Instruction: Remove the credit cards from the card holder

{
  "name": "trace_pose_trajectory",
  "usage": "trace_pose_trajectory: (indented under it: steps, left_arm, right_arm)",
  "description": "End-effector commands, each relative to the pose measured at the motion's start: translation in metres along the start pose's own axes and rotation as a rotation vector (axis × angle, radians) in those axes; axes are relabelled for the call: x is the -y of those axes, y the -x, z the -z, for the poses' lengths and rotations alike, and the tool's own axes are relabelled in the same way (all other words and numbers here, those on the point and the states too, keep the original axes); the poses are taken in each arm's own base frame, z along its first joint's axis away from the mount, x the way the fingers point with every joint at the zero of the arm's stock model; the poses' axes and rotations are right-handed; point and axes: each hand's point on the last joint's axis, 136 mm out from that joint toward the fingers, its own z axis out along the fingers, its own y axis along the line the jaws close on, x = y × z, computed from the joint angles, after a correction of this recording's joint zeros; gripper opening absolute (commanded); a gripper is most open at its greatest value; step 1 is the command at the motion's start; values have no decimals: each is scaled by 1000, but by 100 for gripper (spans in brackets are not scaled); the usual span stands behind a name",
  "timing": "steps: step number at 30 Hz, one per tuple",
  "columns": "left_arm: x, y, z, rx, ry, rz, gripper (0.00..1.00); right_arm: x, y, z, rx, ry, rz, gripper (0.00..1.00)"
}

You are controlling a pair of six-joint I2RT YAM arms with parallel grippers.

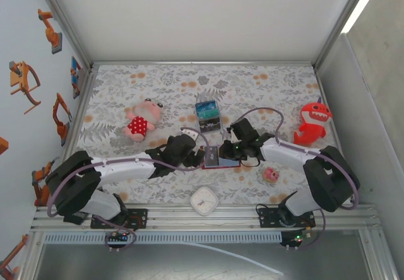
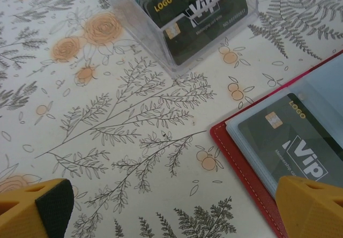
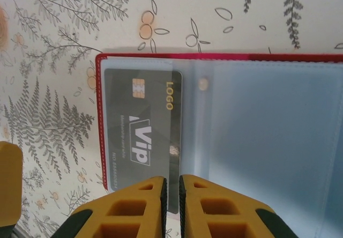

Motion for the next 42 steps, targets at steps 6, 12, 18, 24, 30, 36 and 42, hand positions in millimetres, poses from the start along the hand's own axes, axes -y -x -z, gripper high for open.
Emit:
trace_pose_trajectory:
  steps: [6, 12, 18, 24, 30, 36, 42]
  left_arm:
    - [22, -12, -13, -89, -76, -54, 97]
    - [22, -19, -23, -133, -58, -64, 97]
    - [20, -23, -27, -162, -33, -80, 97]
    - [20, -27, -27, -177, -29, -86, 97]
    - [18, -31, -29, -206, -12, -103, 97]
    - [19, -30, -28, -218, 8, -138, 97]
    - [19, -32, -28, -242, 26, -172, 97]
  right_arm:
    - [3, -7, -10, -35, 48, -43, 16]
    - [1, -9, -11, -36, 77, -49, 16]
    - [3, -10, -13, -41, 75, -53, 17]
    - [7, -13, -19, -54, 70, -62, 20]
    - [7, -14, -24, -61, 86, -72, 20]
    - [7, -15, -26, -59, 103, -86, 18]
    - [3, -13, -25, -57, 126, -86, 15]
